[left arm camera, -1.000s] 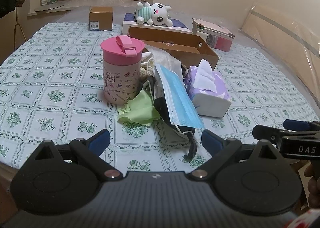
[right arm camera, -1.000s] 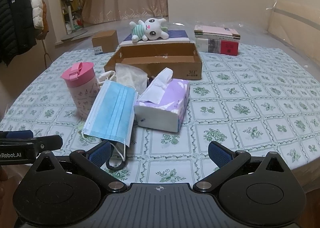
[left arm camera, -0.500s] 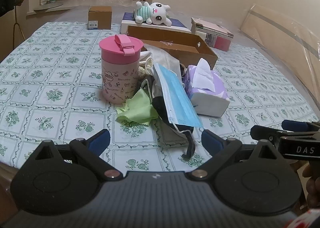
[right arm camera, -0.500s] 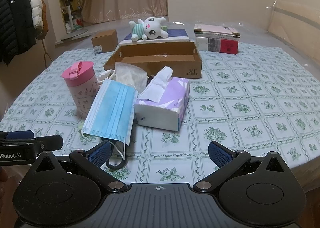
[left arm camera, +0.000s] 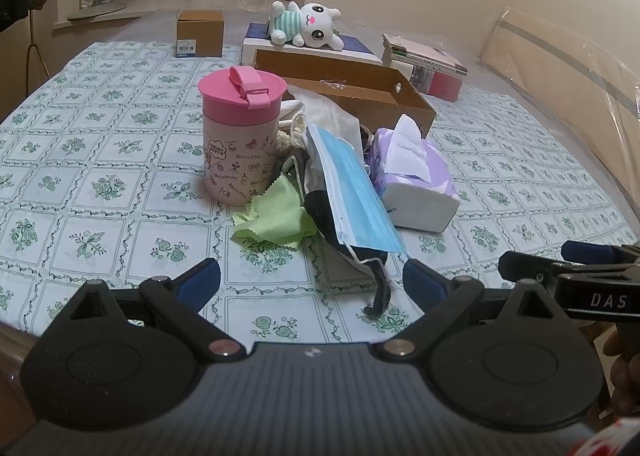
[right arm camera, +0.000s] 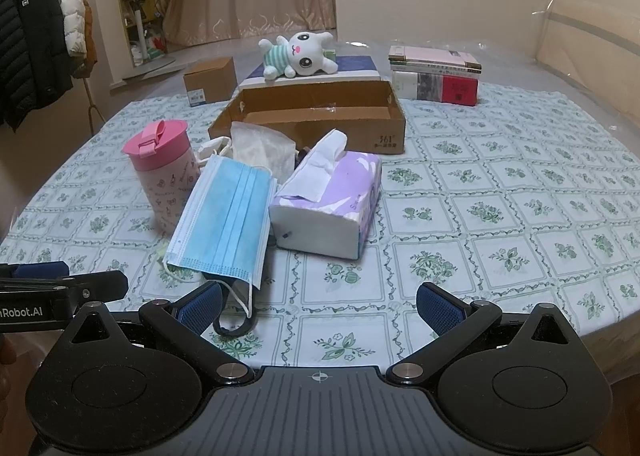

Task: Organize soft objects

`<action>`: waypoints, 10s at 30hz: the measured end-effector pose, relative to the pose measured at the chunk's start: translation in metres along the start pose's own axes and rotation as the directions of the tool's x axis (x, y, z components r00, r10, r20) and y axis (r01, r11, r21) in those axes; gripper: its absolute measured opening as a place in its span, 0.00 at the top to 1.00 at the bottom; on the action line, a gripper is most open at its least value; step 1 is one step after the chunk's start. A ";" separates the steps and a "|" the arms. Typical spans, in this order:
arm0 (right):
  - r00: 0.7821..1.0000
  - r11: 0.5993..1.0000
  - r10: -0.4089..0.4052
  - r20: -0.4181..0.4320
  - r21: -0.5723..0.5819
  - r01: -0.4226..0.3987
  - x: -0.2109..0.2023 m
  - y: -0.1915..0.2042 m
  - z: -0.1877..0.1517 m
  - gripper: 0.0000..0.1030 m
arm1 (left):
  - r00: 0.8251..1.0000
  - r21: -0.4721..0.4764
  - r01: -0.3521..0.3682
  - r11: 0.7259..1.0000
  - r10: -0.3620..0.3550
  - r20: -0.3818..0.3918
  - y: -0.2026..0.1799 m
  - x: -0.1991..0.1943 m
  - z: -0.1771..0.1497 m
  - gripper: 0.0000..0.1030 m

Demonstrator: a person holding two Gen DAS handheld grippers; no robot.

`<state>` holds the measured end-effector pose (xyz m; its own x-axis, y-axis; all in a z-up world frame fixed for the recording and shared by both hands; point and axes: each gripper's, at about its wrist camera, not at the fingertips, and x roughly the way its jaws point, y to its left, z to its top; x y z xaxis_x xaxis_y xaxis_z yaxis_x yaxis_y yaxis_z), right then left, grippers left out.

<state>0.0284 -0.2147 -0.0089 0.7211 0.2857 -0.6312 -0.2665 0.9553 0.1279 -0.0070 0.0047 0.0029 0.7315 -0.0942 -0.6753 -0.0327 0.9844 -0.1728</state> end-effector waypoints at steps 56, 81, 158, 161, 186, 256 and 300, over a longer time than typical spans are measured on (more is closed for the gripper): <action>0.998 1.000 0.028 -0.055 0.016 -0.027 0.036 0.005 0.002 0.00 | 0.998 -0.049 -0.062 0.997 0.062 -0.007 0.046 0.027 0.015 0.06; 0.950 0.950 0.304 -0.067 0.104 -0.296 0.136 0.037 0.037 0.13 | 0.998 -0.058 -0.027 0.998 0.024 -0.056 0.081 0.088 0.036 0.08; 0.946 0.941 0.280 0.164 0.149 -0.304 0.037 -0.044 0.062 0.92 | 0.960 0.322 0.264 0.909 -0.279 0.001 -0.010 0.075 0.116 0.90; 0.943 0.942 0.285 0.173 0.133 -0.309 0.043 -0.050 0.077 0.92 | 0.958 0.324 0.268 0.907 -0.286 0.009 -0.014 0.079 0.135 0.90; 0.962 0.962 0.272 -0.020 0.026 -0.272 0.255 -0.092 0.261 0.92 | 0.975 0.265 0.223 0.938 -0.211 -0.075 -0.005 0.255 0.320 0.90; 0.968 0.962 0.239 0.078 0.116 -0.247 0.031 -0.020 0.040 0.36 | 0.987 0.089 -0.085 0.992 0.072 0.141 0.059 0.020 0.052 0.23; 0.927 0.940 0.330 -0.179 -0.032 -0.341 0.169 0.027 0.017 0.62 | 1.000 0.137 -0.004 0.991 0.004 0.002 0.064 0.099 0.043 0.23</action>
<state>0.1536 -0.1396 -0.0992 0.4658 0.5666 -0.6797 -0.5165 0.7978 0.3110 0.0930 0.0645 -0.0438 0.7325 -0.0902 -0.6747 0.0582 0.9959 -0.0700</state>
